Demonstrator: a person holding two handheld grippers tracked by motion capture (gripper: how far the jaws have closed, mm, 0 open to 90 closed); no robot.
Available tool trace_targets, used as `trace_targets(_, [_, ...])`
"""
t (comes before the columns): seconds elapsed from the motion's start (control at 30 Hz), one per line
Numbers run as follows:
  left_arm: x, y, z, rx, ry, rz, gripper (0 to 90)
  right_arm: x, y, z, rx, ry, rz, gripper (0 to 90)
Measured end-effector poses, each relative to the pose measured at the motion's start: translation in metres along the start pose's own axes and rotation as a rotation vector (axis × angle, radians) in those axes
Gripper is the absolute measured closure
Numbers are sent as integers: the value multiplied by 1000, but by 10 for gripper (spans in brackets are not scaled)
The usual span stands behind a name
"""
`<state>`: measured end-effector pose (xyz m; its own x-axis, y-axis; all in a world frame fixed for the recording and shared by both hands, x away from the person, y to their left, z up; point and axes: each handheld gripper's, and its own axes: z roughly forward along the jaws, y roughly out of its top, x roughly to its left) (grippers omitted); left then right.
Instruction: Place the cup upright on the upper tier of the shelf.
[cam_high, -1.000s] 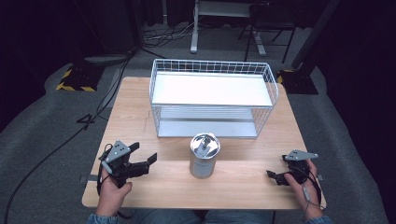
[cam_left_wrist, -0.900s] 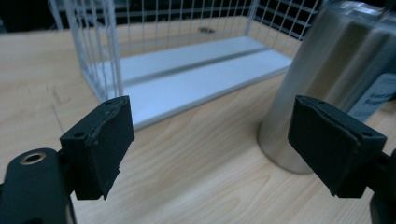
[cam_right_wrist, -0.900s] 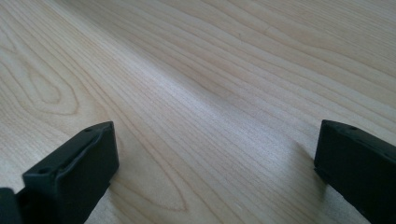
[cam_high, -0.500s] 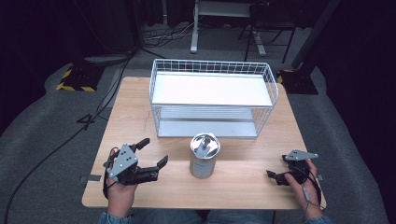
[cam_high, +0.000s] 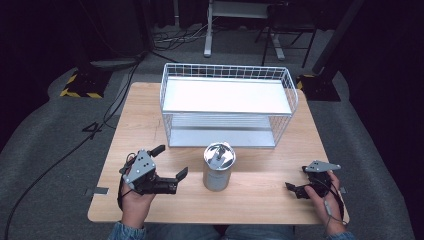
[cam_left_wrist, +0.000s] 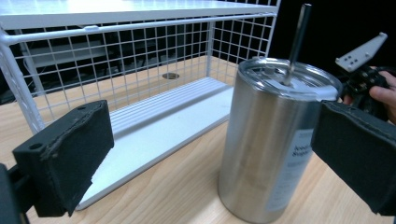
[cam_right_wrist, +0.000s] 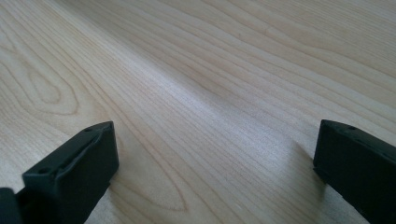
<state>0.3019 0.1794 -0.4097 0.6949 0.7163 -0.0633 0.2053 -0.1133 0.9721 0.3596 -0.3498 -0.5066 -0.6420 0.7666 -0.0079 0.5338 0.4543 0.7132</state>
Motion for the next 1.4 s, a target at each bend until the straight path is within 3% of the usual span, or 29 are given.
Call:
trace_targets(0.03, [0, 0, 0, 0, 0, 0, 3, 0, 0, 0, 0, 0, 0, 3])
trace_targets(0.1, [1, 3, 4, 21, 11, -39, 11, 0, 0, 0, 0, -1, -1, 3])
trace_targets(0.13, [1, 5, 7, 43, -26, -47, 8, 0, 0, 0, 0, -1, 0, 3])
trace_targets(0.3, [3, 10, 13, 64, -86, -46, 12, 0, 0, 0, -1, 0, -1, 4])
trace_targets(0.4, [2, 10, 12, 33, -149, 56, 12, 0, 0, 0, -1, 0, -1, 4])
trace_targets(0.43, [2, 10, 12, 33, -149, 56, 12, 0, 0, 0, -1, 0, -1, 4])
trace_targets(0.47, [2, 10, 11, 21, -204, 97, 12, 0, 0, 0, -1, 0, -1, 4])
trace_targets(0.5, [2, 11, 11, 11, -233, 102, 10, 0, 0, 0, -1, 0, -1, 4])
trace_targets(0.57, [4, 11, 13, 3, -263, 101, 5, 0, 0, 0, -1, 0, -1, 4])
trace_targets(0.7, [10, 13, 19, 7, -311, 56, 5, 0, 0, 0, -1, 1, -3, 5])
trace_targets(0.73, [13, 14, 23, 0, -351, 28, 5, 0, 0, 0, -1, -1, 2, 5])
trace_targets(0.97, [12, 18, 35, 10, -404, 55, 0, 3, -1, -1, 1, -12, 10, 5])
trace_targets(1.0, [12, 18, 40, 22, -426, 60, 0, 3, -1, -1, 2, -11, 10, 5])
trace_targets(1.4, [15, 12, 69, 47, -456, 35, 0, 3, -1, -1, 2, -13, 10, 5])
